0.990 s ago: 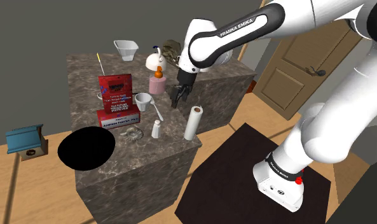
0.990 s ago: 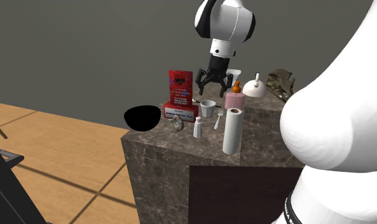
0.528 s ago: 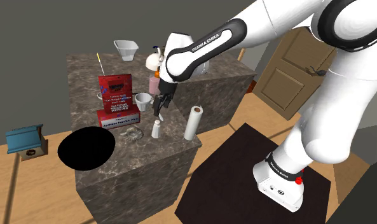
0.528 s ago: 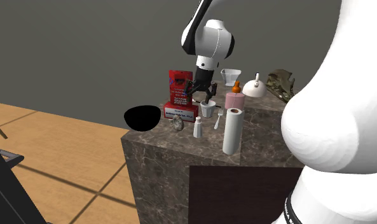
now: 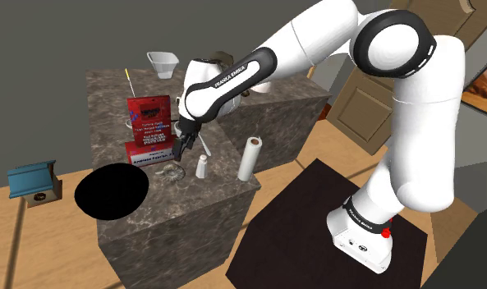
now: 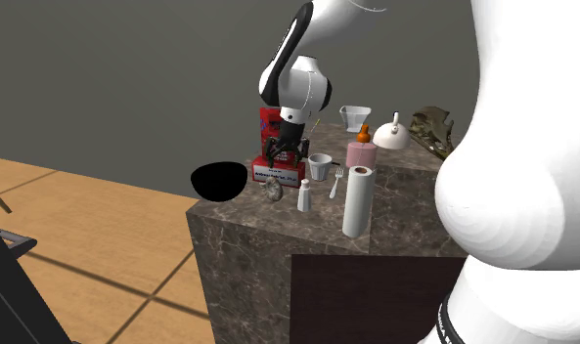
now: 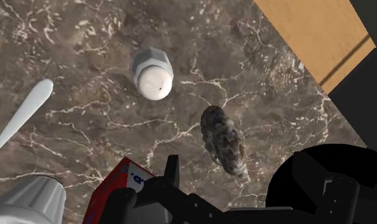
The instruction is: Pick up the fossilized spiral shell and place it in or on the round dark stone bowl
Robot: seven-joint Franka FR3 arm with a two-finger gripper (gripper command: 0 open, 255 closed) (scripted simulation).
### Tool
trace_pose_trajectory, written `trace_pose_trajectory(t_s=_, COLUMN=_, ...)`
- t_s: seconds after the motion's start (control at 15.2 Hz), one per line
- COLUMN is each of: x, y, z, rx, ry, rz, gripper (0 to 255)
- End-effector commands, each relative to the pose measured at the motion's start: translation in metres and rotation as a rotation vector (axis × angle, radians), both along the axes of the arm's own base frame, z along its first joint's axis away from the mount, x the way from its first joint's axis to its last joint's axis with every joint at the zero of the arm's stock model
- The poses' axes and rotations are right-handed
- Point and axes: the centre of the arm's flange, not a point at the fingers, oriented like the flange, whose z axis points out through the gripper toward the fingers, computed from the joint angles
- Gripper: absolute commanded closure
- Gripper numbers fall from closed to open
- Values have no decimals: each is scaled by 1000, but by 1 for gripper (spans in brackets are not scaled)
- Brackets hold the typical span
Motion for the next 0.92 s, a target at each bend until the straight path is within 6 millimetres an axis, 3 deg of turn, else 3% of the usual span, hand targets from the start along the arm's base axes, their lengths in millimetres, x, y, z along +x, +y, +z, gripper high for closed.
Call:
trace_pose_trajectory(t_s=0.0, x=15, y=16, z=-16, rx=6, ry=-12, rz=31, gripper=0)
trace_pose_trajectory(t_s=0.13, x=25, y=32, z=-28, rx=12, ry=-22, rz=58, gripper=0)
trace_pose_trajectory(t_s=0.59, x=25, y=40, z=-64, rx=12, ry=-22, rz=58, gripper=0)
trace_pose_trajectory(t_s=0.86, x=25, y=41, z=-67, rx=12, ry=-22, rz=58, gripper=0)
